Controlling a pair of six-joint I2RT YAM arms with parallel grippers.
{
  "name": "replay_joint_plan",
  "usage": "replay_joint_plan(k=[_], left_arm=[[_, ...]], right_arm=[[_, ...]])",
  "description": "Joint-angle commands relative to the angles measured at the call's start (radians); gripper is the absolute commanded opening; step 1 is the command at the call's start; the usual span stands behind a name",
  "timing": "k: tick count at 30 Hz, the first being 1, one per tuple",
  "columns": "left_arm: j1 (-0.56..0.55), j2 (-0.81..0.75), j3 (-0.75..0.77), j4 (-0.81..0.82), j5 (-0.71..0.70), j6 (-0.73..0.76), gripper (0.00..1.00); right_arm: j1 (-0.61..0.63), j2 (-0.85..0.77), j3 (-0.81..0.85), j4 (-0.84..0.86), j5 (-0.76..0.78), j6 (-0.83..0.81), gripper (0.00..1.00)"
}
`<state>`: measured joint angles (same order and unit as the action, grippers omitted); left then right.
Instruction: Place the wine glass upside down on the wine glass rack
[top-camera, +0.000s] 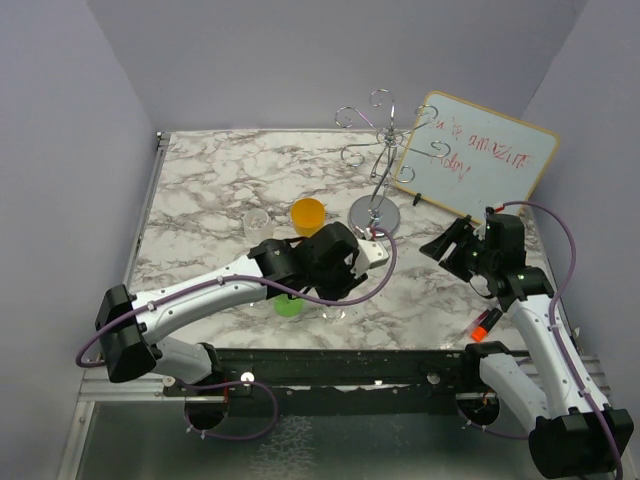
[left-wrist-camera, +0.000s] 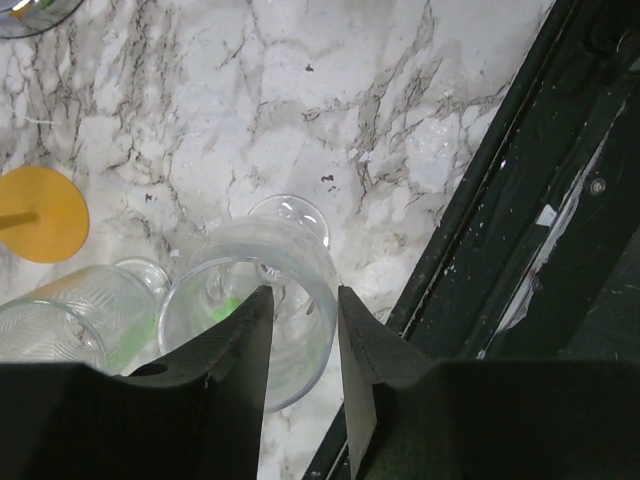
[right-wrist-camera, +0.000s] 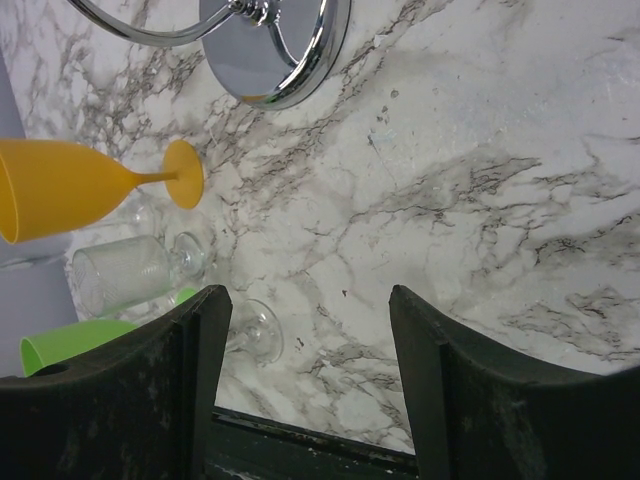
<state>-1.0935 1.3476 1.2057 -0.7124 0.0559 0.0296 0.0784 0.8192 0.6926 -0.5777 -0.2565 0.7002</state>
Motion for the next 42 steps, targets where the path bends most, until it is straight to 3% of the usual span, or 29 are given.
replay_joint_plan(k=[1, 4, 7, 13, 18, 23, 29, 36, 42], left_arm=[[-0.003, 0.028, -0.001, -0.054, 0.004, 0.006, 0.32], [-0.003, 0.042, 0.004, -0.062, 0.004, 0.01, 0.21], [-0.003, 0.049, 0.023, -0.061, 0.003, 0.007, 0.0], [-0.003, 0.036, 0.063, 0.005, 0.008, 0.011, 0.0], [-0.01, 0.009, 0.04, 0.193, -0.003, -0.026, 0.0], [-0.049, -0.033, -0.082, 0.547, -0.088, -0.117, 0.0], [-0.092, -0.06, -0.306, 0.987, -0.262, -0.185, 0.0], [-0.101, -0.042, -0.36, 1.126, -0.286, -0.217, 0.0], [-0.103, -0.025, -0.374, 1.202, -0.259, -0.245, 0.0]], right_arm=[[-0.003, -0.014, -0.014, 0.004, -0.023, 0.008, 0.7], [-0.003, -0.014, -0.016, 0.006, -0.028, 0.01, 0.7], [-0.004, -0.014, -0.018, 0.011, -0.04, 0.015, 0.7], [-0.003, -0.032, -0.024, 0.049, -0.089, 0.089, 0.7], [-0.004, -0.065, -0.049, 0.121, -0.147, 0.308, 0.7], [-0.004, -0.099, -0.144, 0.182, -0.221, 0.638, 0.65], [-0.003, -0.146, -0.245, 0.185, -0.266, 0.84, 0.53], [-0.003, -0.175, -0.243, 0.203, -0.242, 0.907, 0.67], [-0.004, -0.129, -0.243, 0.222, -0.267, 0.931, 0.68]])
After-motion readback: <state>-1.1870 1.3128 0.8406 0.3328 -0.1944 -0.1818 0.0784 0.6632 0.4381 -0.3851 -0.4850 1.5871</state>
